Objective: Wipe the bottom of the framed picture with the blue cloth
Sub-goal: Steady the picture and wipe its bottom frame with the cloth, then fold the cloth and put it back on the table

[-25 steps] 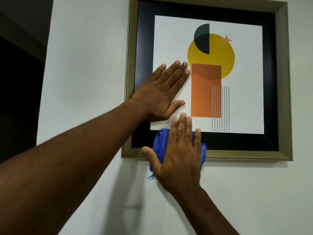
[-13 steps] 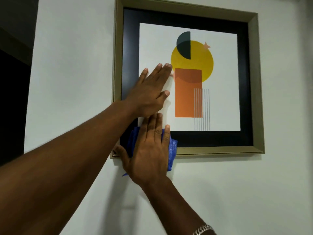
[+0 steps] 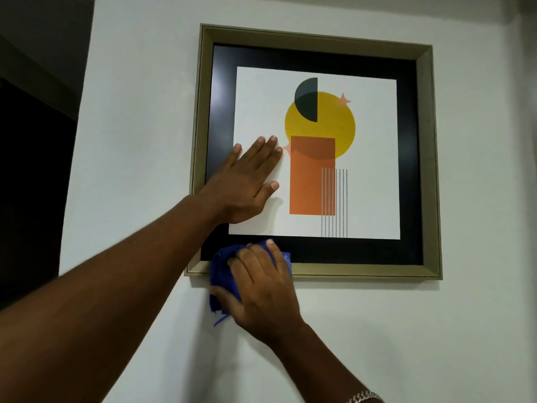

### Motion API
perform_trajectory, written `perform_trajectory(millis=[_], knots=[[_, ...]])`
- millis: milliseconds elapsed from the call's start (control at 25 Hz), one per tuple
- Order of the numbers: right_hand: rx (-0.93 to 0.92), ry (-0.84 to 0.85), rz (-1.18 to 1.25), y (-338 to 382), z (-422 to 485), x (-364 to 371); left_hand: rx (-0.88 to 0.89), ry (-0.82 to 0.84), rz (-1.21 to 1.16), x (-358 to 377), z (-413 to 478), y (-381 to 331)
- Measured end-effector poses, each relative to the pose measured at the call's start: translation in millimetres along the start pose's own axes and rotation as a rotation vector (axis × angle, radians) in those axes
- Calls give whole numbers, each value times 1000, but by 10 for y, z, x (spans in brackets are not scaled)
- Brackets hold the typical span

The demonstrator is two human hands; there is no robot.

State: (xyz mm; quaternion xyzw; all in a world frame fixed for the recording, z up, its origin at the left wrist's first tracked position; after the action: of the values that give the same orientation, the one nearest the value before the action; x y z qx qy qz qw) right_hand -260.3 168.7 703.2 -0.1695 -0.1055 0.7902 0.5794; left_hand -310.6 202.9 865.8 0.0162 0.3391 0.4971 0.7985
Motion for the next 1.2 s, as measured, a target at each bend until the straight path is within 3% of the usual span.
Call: perform_trajectory(millis=[200, 240, 360, 440, 600, 720, 880, 1080, 1200], knots=[[69, 89, 109, -442, -282, -318, -119, 58, -141, -25, -431, -125], [66, 113, 131, -510, -304, -374, -161, -18, -221, -34, -617, -219], [91, 153, 206, -616, -319, -459, -372, -450, -422, 17, -1375, -588], [139, 96, 200, -647, -364, -530, -554, -570, -529, 205, -1736, -855], [422, -51, 225, -809, -571, -672, -852, -457, -876, 649, -1736, -1103], [639, -77, 437, -924, -740, -719, -1023, -442, -1071, 748, -1637, -1183], [882, -158, 711, -1100, -1115, -828, -1015, -371, -1331, 883, -1644, -1520], [1380, 134, 1159, -1293, -2109, -891, -1013, -153, -1539, 1265, -1955, -2323], [1541, 215, 1068, -1376, -3019, -1115, -1112, 57, -1537, 1782, -2350, -3095]])
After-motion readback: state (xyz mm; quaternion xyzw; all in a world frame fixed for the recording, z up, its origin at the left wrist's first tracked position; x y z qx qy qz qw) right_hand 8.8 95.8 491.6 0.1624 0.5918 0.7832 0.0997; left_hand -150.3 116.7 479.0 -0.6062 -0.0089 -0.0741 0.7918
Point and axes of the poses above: each hand's wrist, its own z-axis towards the middle knuckle, its own x-axis out of the palm, y = z × x, the point moved 6 cm from there along z, towards the middle knuckle, and after that the axes turned 1 degree about -x, right-handed, at the moved point
